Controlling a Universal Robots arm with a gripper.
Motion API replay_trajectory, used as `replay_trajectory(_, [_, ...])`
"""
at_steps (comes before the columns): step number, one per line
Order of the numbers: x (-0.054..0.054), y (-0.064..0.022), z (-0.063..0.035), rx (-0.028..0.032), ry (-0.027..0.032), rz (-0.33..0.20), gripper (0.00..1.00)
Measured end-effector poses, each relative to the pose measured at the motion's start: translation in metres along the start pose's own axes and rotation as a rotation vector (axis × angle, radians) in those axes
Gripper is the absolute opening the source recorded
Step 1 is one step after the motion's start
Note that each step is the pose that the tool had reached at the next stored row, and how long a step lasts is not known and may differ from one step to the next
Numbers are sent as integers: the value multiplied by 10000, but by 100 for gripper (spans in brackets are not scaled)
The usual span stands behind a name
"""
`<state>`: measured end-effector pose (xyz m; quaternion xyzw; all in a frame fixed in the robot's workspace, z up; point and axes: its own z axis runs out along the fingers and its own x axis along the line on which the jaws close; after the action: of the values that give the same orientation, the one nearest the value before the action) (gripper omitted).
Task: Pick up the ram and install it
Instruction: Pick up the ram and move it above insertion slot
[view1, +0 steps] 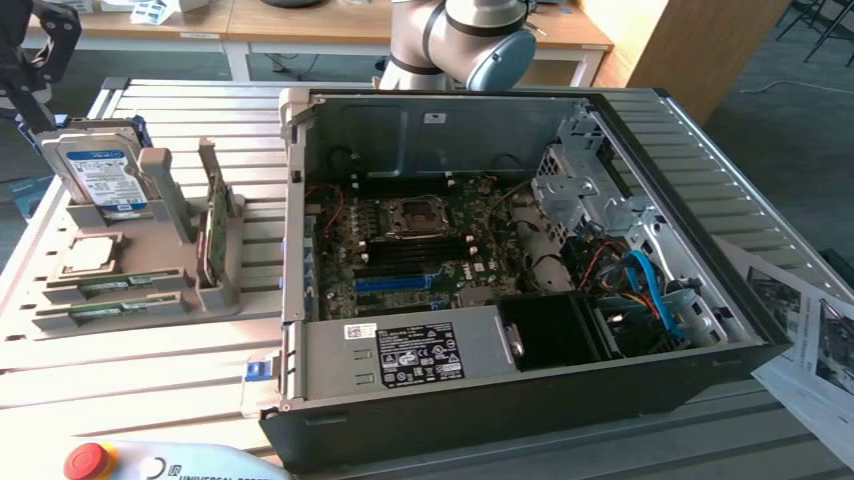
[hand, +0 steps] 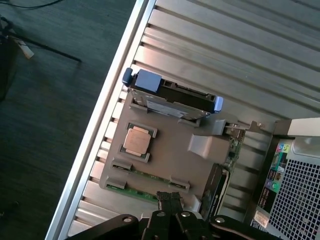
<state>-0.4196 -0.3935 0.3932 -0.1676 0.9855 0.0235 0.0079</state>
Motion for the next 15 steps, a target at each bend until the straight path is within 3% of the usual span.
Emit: replay_trajectory(15, [0, 0, 0, -22, 41, -936, 10])
